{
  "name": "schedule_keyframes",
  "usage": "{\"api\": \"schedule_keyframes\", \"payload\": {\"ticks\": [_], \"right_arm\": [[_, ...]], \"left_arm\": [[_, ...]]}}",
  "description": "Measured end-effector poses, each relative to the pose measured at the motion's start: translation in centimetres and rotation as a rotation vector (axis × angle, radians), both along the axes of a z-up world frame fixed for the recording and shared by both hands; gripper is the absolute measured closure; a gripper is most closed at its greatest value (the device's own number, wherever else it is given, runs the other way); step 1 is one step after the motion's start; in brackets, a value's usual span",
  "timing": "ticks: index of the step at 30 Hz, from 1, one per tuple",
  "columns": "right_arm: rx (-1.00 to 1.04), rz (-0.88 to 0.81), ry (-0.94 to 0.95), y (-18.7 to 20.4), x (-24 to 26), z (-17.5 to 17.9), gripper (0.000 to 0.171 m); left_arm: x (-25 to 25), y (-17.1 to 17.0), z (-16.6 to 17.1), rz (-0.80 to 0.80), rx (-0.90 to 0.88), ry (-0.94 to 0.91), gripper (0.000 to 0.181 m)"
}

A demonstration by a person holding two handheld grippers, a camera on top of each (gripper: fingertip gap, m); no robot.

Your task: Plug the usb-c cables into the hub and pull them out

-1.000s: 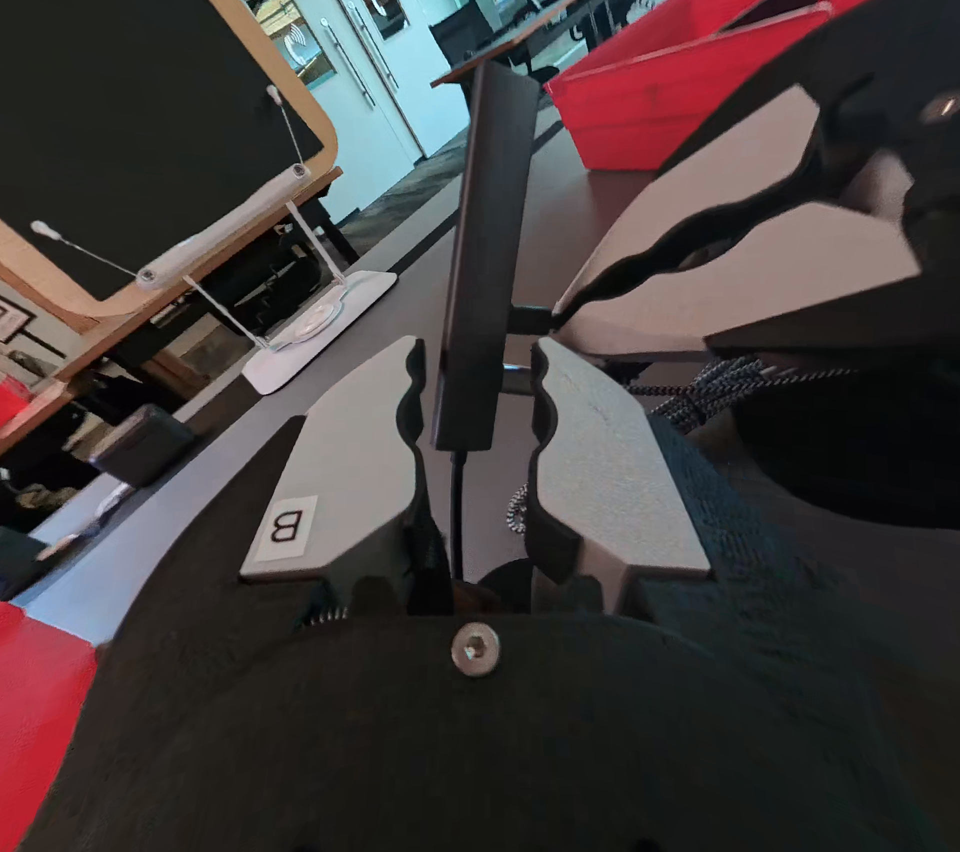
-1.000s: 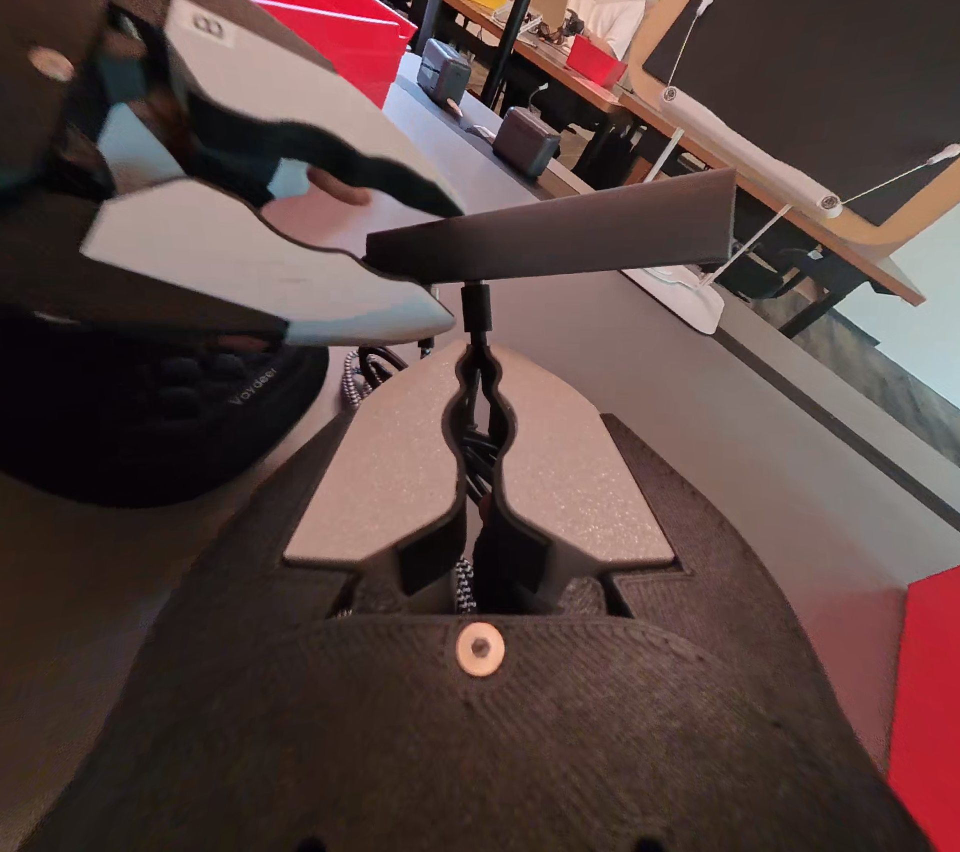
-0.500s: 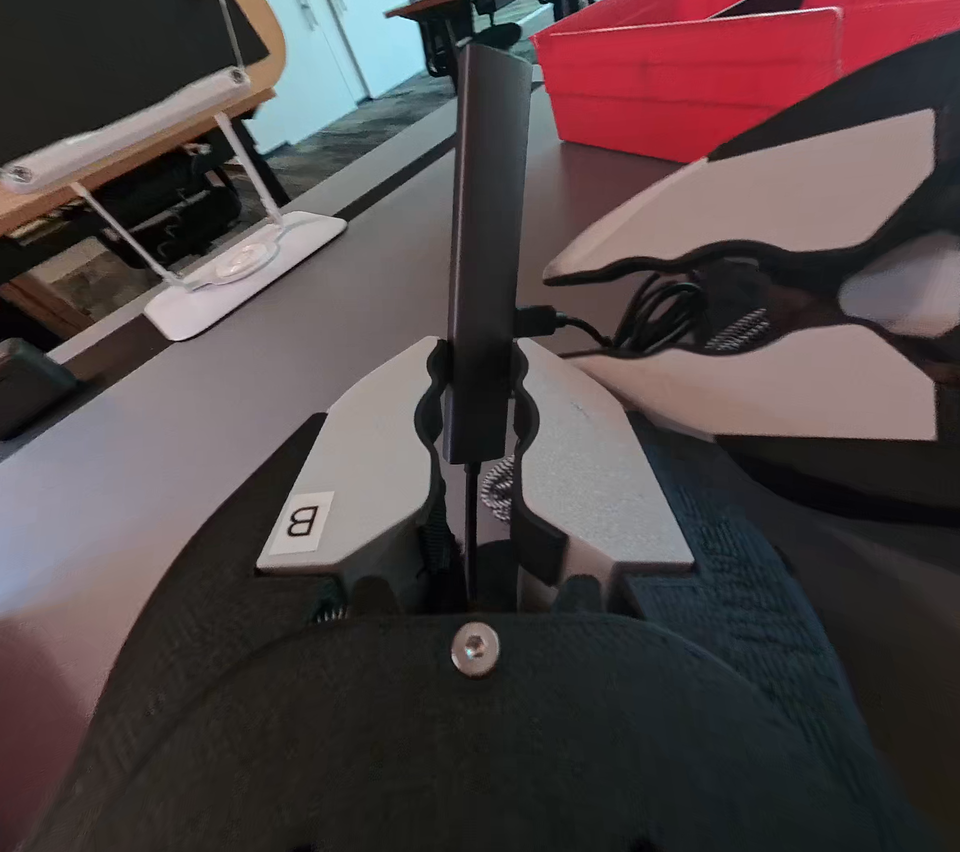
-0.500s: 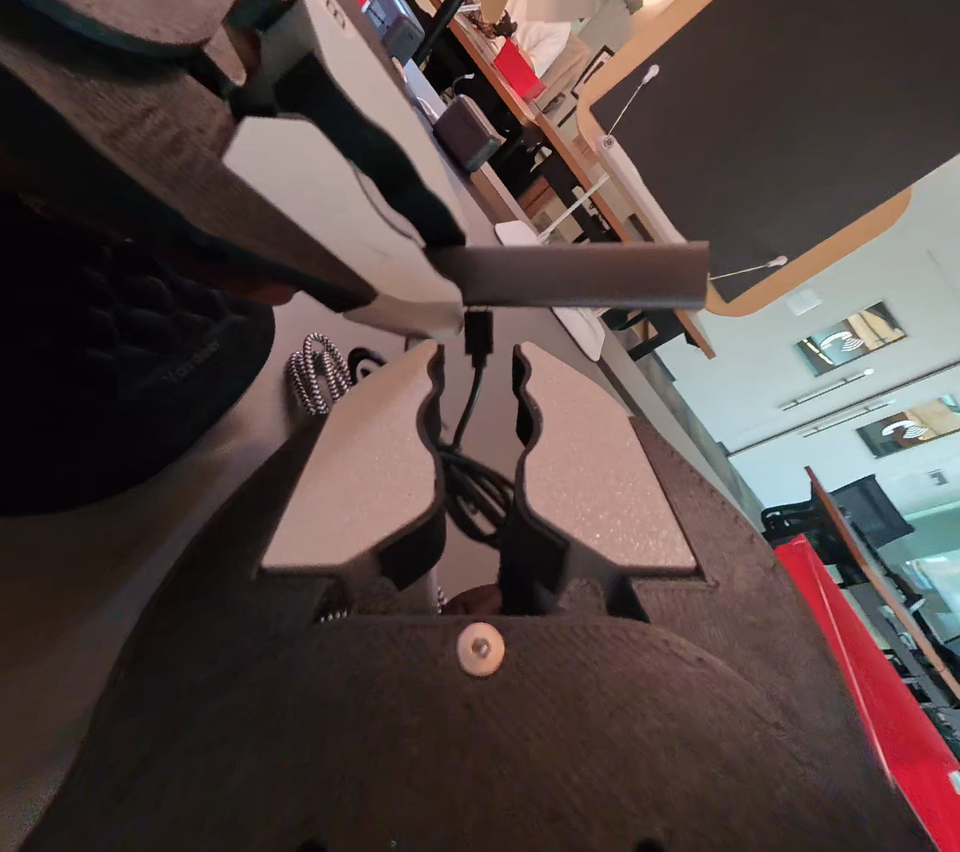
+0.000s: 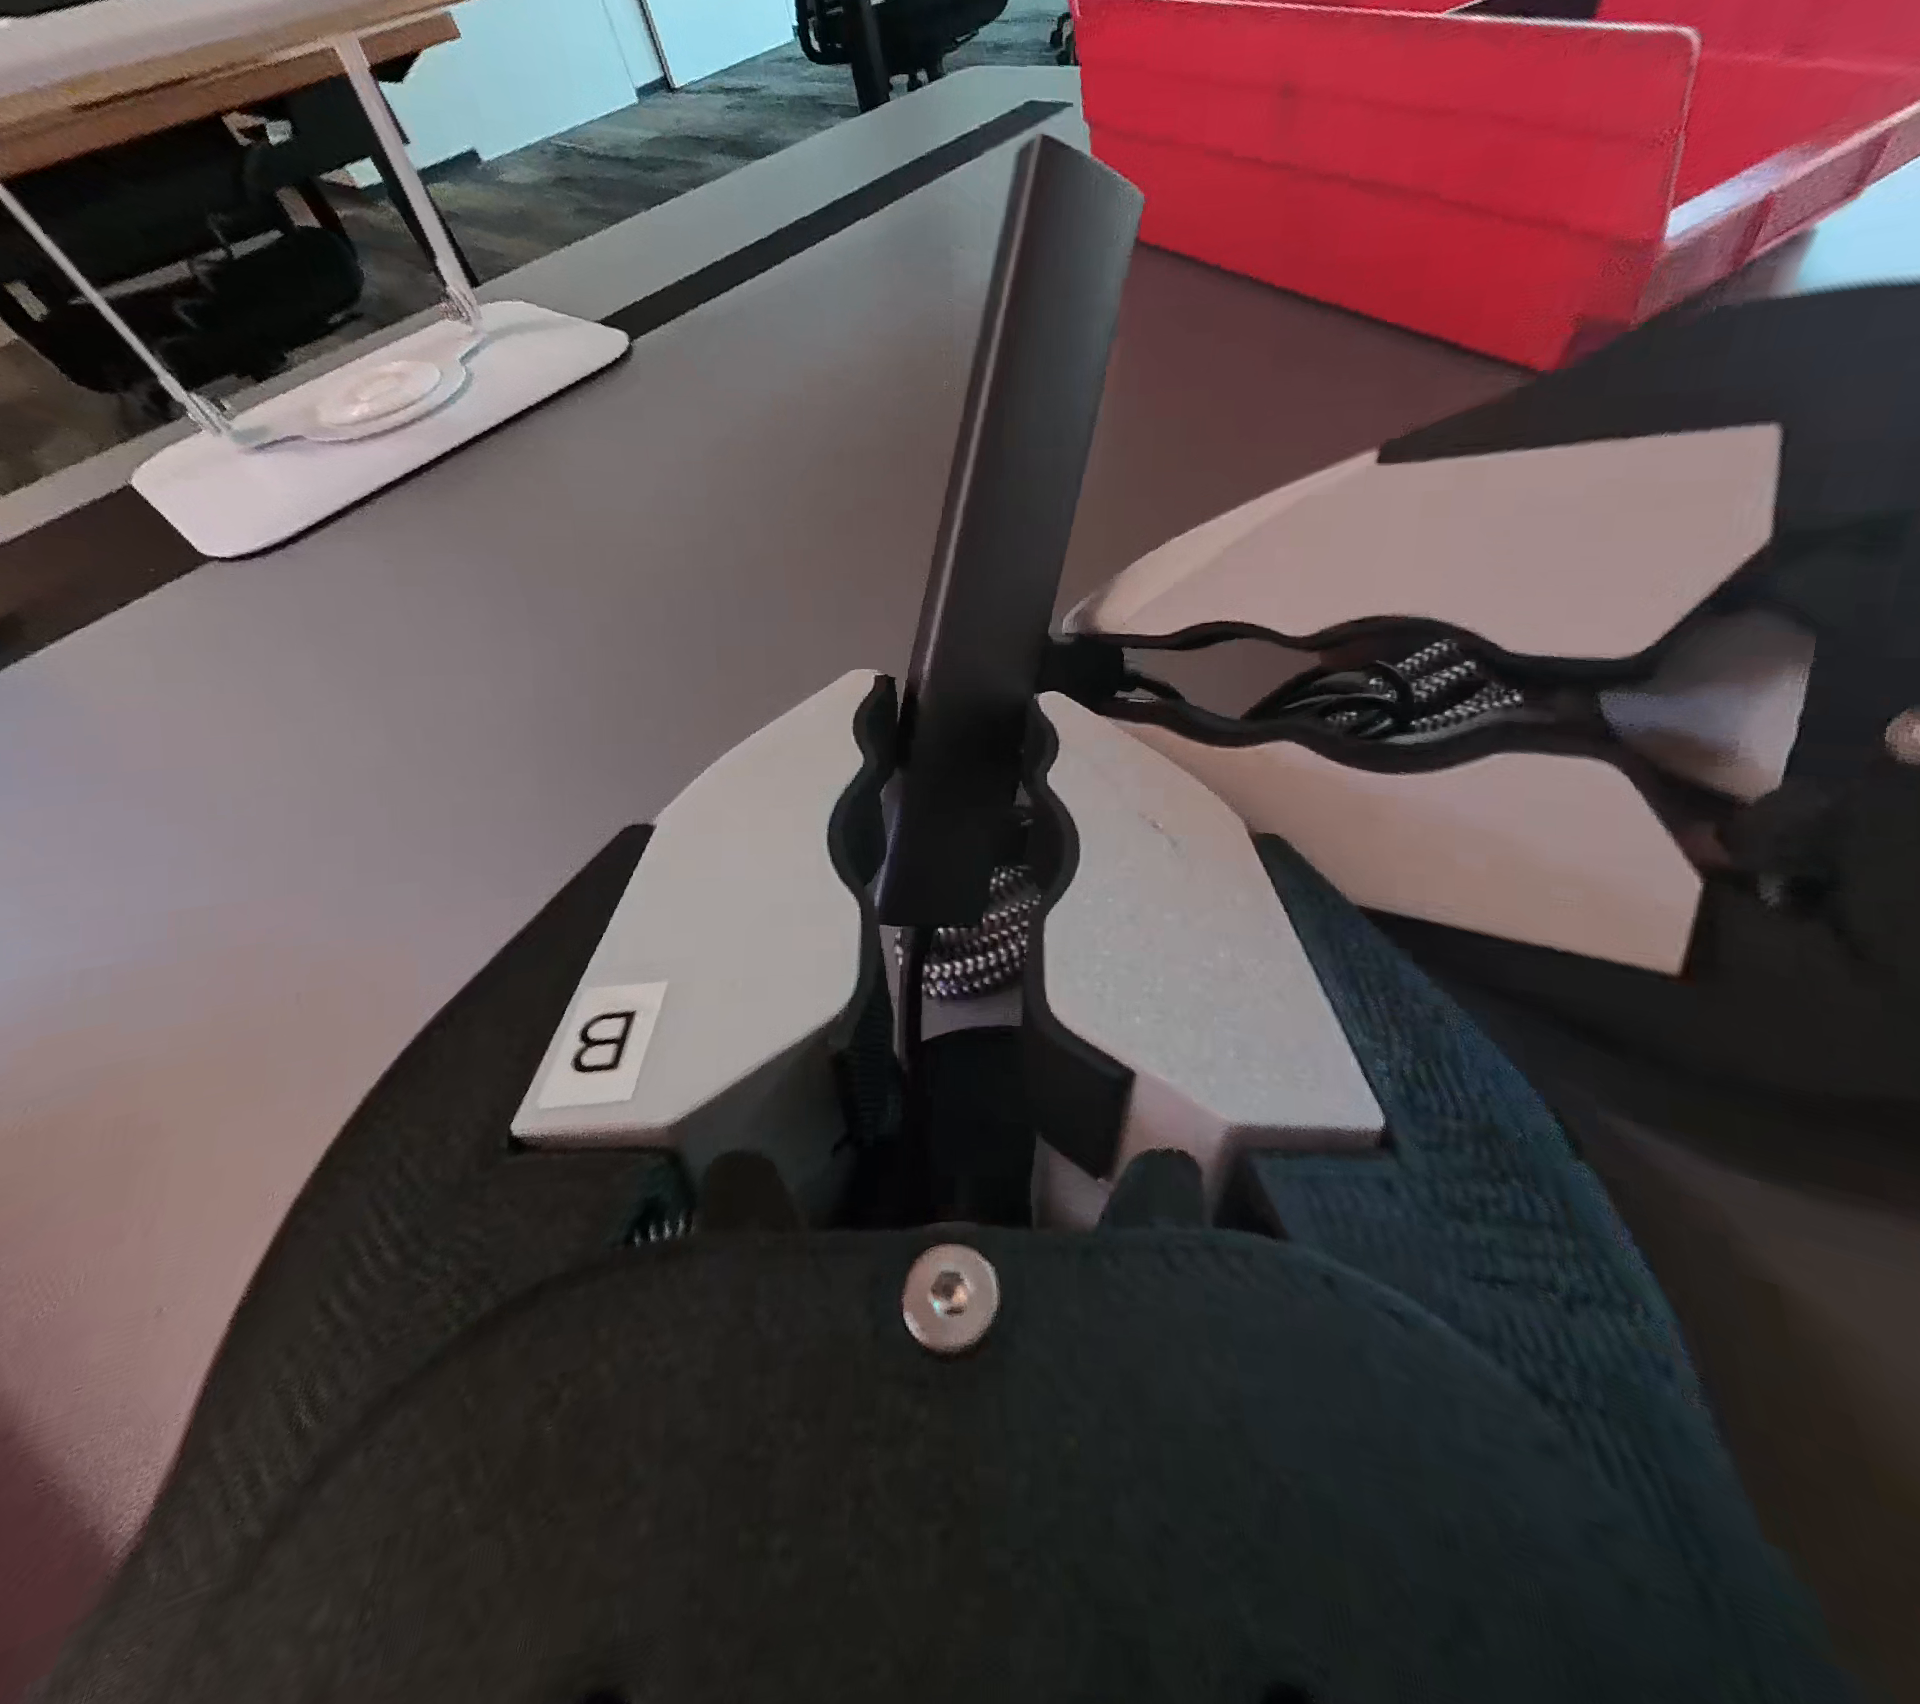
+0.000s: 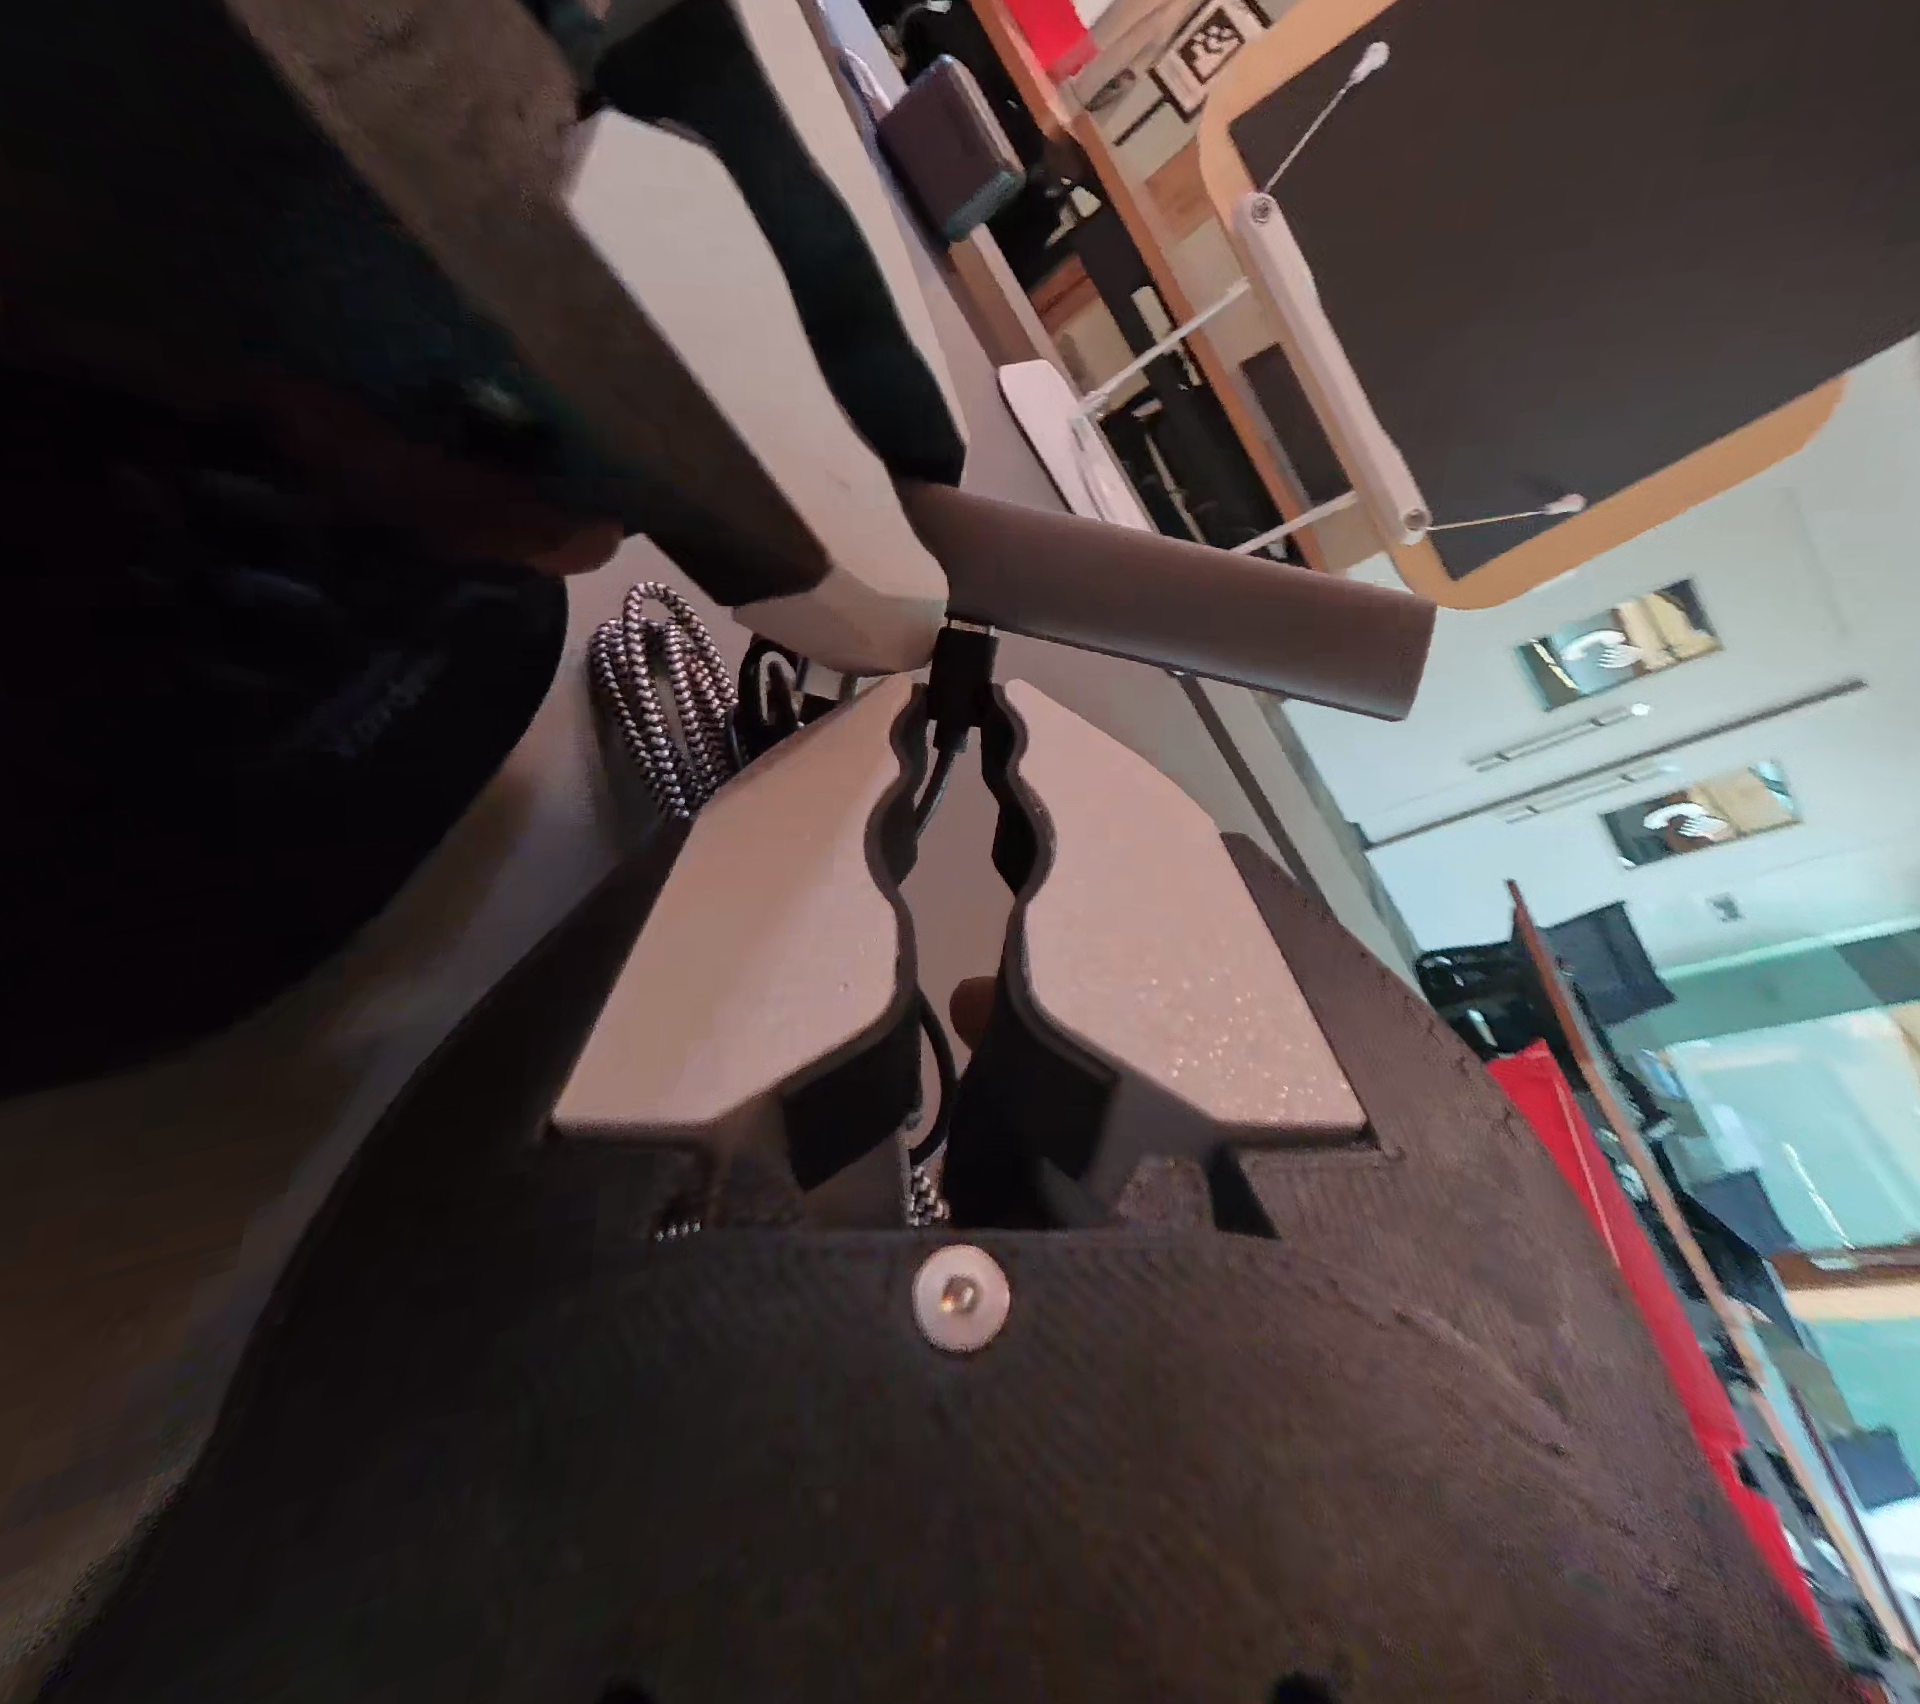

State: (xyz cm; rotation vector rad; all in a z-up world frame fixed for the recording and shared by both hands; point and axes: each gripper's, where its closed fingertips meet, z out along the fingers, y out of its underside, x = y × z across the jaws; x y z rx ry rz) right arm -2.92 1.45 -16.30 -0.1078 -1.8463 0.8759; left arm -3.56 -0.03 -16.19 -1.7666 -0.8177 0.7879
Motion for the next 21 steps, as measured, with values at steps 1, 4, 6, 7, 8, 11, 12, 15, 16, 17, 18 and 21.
{"api": "schedule_keyframes", "payload": {"ticks": [1,4,6,7,8,11,12,15,16,17,18,21], "right_arm": [[0.004,-0.012,0.009,0.0,0.0,-0.1,0.161],[0.052,0.039,0.024,0.2,0.1,-0.2,0.161],[0.107,0.1,-0.018,0.8,-0.3,-0.3,0.161],[0.088,0.098,-0.056,1.0,-0.5,-0.4,0.161],[0.057,0.081,-0.06,1.0,-0.4,-0.4,0.161],[0.069,0.02,0.016,0.9,0.5,-0.6,0.162],[0.075,0.058,-0.012,1.0,0.5,-0.4,0.162],[0.056,0.123,-0.092,1.2,0.3,0.2,0.162],[0.019,0.094,-0.08,0.9,0.4,0.0,0.162],[0.016,0.058,-0.055,0.8,0.7,-0.5,0.162],[0.074,0.05,-0.009,1.1,0.8,-0.8,0.162],[0.053,-0.045,-0.081,6.5,-1.4,-0.2,0.167]], "left_arm": [[0.0,0.0,-0.1,0.003,-0.002,-0.003,0.16],[0.1,0.1,-0.2,-0.012,0.0,-0.011,0.16],[0.0,0.7,-0.7,-0.029,-0.046,-0.03,0.159],[-0.1,0.8,-0.8,-0.02,-0.073,-0.018,0.159],[-0.1,0.8,-0.7,-0.018,-0.068,-0.013,0.159],[0.3,0.7,-0.8,-0.079,0.038,-0.095,0.159],[0.4,0.9,-0.8,-0.099,0.052,-0.108,0.159],[0.4,0.9,-0.3,-0.099,0.066,-0.077,0.159],[0.4,0.7,-0.3,-0.093,0.087,-0.089,0.159],[0.4,0.6,-0.6,-0.093,0.09,-0.119,0.159],[0.5,0.7,-0.8,-0.104,0.083,-0.133,0.159],[-0.9,-2.8,1.0,0.052,0.305,-0.105,0.159]]}}
